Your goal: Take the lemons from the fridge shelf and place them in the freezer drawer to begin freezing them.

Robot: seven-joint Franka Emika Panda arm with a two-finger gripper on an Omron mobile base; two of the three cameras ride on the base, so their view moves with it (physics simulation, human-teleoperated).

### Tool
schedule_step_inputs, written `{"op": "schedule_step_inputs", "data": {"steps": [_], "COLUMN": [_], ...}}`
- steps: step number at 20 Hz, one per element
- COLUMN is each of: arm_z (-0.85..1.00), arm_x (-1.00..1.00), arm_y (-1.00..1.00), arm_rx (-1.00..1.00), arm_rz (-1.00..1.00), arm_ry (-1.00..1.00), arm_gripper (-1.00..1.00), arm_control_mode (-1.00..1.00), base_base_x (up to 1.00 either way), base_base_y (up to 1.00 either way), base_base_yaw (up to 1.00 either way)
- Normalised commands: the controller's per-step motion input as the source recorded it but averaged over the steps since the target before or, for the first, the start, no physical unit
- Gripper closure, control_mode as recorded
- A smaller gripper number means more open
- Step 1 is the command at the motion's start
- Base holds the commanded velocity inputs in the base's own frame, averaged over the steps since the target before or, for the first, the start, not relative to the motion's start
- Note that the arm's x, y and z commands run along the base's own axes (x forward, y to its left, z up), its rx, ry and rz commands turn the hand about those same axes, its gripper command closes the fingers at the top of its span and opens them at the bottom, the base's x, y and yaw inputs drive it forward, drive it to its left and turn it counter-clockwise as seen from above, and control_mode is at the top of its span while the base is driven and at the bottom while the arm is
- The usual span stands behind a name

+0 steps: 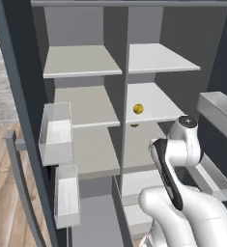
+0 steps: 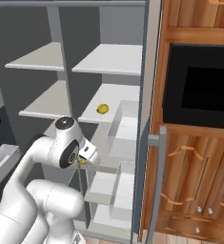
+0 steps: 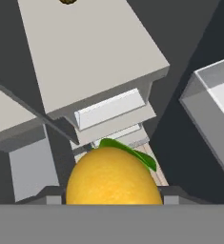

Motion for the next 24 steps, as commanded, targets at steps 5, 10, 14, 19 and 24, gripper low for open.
{"op": "schedule_step_inputs", "data": {"steps": [5, 10, 14, 19, 24], "arm_z": [0.00, 0.00, 0.00, 0.00, 0.00], "arm_x": [0.00, 0.00, 0.00, 0.00, 0.00], "arm_y": [0.00, 0.00, 0.00, 0.00, 0.00], "arm_rx": [0.00, 0.00, 0.00, 0.00, 0.00], "arm_rz": [0.00, 0.00, 0.00, 0.00, 0.00], "arm_ry": [0.00, 0.00, 0.00, 0.00, 0.00], "arm_gripper": [1.00, 1.00, 1.00, 1.00, 1.00], "arm_control_mode": [1.00, 1.00, 1.00, 1.00, 1.00], "base_base_x": [-0.99, -0.78, -0.11, -0.10, -0.08], "base_base_y": [0.00, 0.19, 0.44, 0.38, 0.28], "base_base_yaw": [0.17, 0.26, 0.33, 0.34, 0.32]}}
